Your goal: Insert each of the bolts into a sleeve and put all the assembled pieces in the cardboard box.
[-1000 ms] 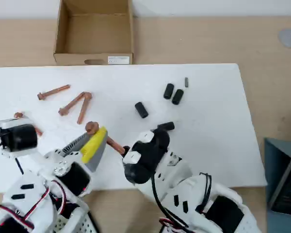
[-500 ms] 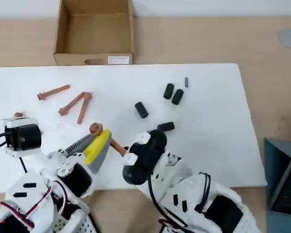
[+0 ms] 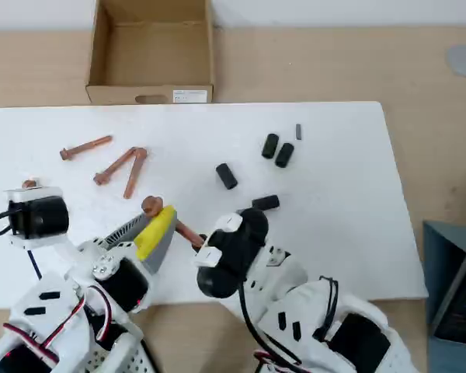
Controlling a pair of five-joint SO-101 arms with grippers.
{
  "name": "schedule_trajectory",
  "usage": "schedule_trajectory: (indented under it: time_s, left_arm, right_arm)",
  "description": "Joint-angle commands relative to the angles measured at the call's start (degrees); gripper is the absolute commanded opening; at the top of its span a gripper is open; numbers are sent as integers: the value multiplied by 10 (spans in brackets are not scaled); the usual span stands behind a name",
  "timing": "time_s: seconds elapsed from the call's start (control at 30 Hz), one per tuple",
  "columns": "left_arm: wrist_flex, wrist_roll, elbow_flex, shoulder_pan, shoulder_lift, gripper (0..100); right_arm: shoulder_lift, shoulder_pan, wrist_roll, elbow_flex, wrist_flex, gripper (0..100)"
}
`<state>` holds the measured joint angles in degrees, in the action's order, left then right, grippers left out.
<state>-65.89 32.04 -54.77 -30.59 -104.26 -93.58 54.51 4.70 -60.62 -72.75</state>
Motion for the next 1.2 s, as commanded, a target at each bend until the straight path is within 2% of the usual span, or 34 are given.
schedule_trajectory:
  time_s: [0.0,0.1,0.33,0.63,1.17]
  left_arm:
    - [6,-3,-8,1,-1,2]
    - [6,-4,-10,-8,-1,2]
    - [2,-76,-38,-76,-1,2]
    - [1,-113,-63,-78,-1,2]
    - [1,-110,-72,-76,-1,6]
  right_arm:
    - [-1,9,-4,1,17,9]
    - [-1,9,-4,1,17,9]
    - [-2,9,-40,-2,17,9]
    - [-2,9,-40,-2,17,9]
    - [0,9,-40,-2,17,9]
